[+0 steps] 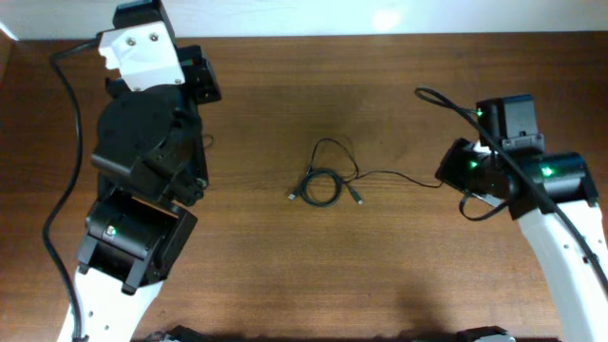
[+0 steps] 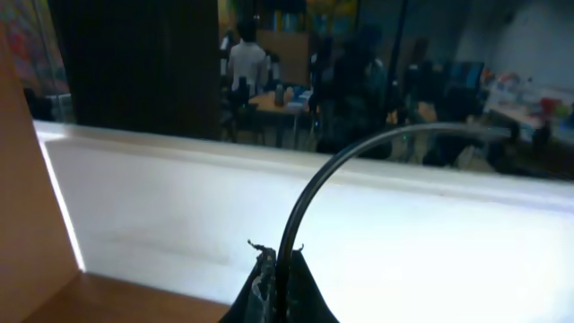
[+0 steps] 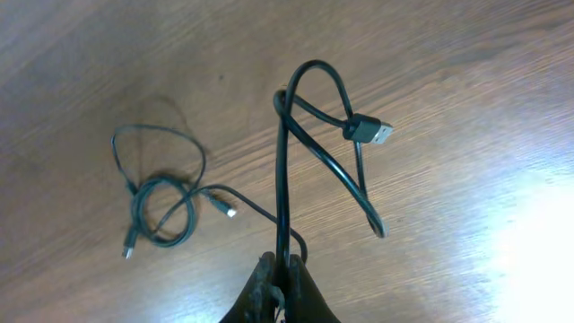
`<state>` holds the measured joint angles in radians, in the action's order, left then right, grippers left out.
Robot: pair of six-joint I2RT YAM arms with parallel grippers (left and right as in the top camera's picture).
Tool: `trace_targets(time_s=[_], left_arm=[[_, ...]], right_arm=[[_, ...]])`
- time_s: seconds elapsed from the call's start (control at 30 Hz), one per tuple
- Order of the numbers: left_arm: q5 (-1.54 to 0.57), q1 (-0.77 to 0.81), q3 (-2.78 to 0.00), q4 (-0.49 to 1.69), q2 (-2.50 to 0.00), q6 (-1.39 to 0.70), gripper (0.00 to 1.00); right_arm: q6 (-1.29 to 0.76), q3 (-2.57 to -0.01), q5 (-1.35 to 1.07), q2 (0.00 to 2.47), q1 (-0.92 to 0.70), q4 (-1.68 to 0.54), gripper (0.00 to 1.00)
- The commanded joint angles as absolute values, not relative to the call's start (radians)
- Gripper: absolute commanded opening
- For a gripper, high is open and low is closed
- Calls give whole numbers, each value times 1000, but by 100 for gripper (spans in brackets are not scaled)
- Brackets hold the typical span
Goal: Untangle cables
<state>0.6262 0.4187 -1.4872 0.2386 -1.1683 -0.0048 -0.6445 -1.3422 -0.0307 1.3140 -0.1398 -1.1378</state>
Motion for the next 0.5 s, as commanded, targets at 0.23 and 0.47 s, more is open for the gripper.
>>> trace_targets(time_s=[0.23, 0.47], left_arm=[[647, 416, -1504, 287, -1174, -8, 0], [610, 416, -1504, 314, -1187, -8, 0]], right_arm=[[-519, -1338, -311, 1442, -139, -1100, 38], [-403, -1338, -424, 1512, -139, -1110, 98]])
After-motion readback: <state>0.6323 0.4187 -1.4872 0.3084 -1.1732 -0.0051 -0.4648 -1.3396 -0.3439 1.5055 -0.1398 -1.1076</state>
